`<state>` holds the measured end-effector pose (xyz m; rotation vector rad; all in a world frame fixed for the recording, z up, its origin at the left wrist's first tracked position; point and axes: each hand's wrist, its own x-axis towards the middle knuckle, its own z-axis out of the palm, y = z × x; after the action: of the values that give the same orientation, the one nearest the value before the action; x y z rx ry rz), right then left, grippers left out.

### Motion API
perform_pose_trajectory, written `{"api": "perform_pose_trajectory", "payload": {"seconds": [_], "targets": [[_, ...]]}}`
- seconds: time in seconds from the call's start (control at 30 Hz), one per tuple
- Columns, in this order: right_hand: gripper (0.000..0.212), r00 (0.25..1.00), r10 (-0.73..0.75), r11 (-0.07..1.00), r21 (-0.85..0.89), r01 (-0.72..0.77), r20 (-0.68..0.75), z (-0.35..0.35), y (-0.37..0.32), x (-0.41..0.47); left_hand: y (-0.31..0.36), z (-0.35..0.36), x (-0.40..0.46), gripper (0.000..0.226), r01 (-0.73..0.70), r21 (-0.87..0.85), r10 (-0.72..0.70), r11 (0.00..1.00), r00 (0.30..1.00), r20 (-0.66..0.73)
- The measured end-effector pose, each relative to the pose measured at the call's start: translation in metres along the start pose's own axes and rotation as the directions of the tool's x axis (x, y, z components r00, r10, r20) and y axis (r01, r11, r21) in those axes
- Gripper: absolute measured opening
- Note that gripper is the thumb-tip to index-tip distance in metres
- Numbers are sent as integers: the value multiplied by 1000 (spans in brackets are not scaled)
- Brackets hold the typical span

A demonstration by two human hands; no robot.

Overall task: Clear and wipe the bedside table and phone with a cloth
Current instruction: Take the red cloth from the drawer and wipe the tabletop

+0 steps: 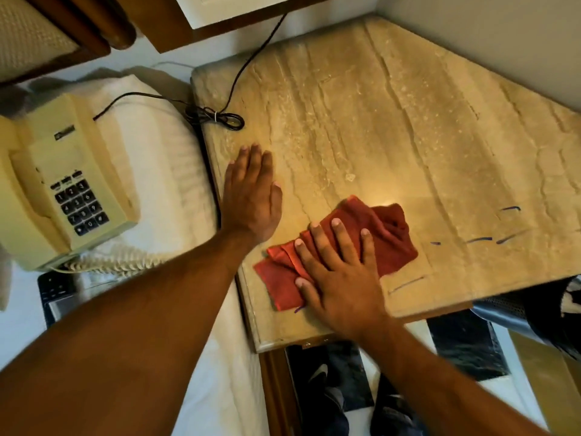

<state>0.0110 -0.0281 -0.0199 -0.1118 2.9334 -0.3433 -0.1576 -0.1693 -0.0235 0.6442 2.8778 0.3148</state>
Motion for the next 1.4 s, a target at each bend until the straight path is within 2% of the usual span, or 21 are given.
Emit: {"api": "perform_pose_trajectory", "payload": {"seconds": [0.03,0.1,0.17,0.23,0.27,0.33,0.4,0.57,0.63,0.7,0.77,0.83,0.87,0.93,1.0,1.03,1.1,1.17,1.23,1.3,1.4], "targets": [[60,1000,2,1000,20,-2,8,5,-15,-6,0,0,0,60,-1,-3,1,1000,1000,-6],[60,984,-171,985,-4,172,45,17,-20,-38,-1,-1,2,59,-1,-13,1,1000,1000,0],[58,914,-386,920,-25,392,124,8,9,-61,1,0,1,58,-9,-21,8,1000,1000,-4],[54,882,-458,881,-77,468,112,3,41,-52,-1,1,-1,58,-2,-28,1,1000,1000,-18],[53,918,-390,913,-101,395,69,1,47,-37,-2,3,-2,58,-1,-29,0,1000,1000,-22],[55,997,-73,994,-84,71,-22,-2,35,0,-3,4,-1,58,1,-21,-2,1000,999,-38],[60,992,108,994,-2,-108,-63,0,0,16,-1,3,0,59,-4,-30,3,1000,1000,-29],[60,985,-170,985,-14,170,27,4,19,-41,-1,4,0,59,-13,-24,12,1000,998,-58],[60,992,-128,989,-78,128,3,-3,64,-40,-3,8,-1,59,0,-18,-1,1000,997,-72],[64,991,98,987,-123,-108,-89,-11,107,-22,-4,13,-1,61,0,-5,0,1000,998,-60],[69,901,401,911,-32,-411,-163,-18,124,-1,-5,15,0,62,4,21,-3,1000,999,-49],[74,833,521,851,30,-525,-185,-16,114,1,-3,14,0,62,25,88,-20,996,998,-51],[75,869,463,885,27,-466,-175,-13,109,-12,1,14,-1,62,35,137,-28,990,998,-54],[72,975,168,983,-55,-178,-142,-6,117,-55,11,13,-1,63,44,210,-27,977,996,-83],[66,995,-78,989,-128,69,-66,-14,159,-83,27,14,-7,65,62,214,-35,975,991,-129],[63,993,-93,983,-165,81,-70,-18,185,-82,38,17,-13,65,60,192,-32,980,989,-142],[62,985,103,977,-175,-126,-136,-30,228,-61,75,27,-23,65,11,135,8,991,991,-136],[62,885,429,893,-64,-446,-182,-43,242,-29,117,38,-33,65,-68,95,79,993,990,-113],[64,796,571,815,23,-579,-201,-44,233,-19,156,47,-35,65,-109,56,114,992,989,-91],[66,873,453,887,-11,-462,-180,-35,223,-47,187,54,-30,65,-81,6,81,997,993,-81],[63,995,87,987,-127,-93,-53,-32,246,-111,211,62,-27,65,-56,3,56,998,998,-38]]}}
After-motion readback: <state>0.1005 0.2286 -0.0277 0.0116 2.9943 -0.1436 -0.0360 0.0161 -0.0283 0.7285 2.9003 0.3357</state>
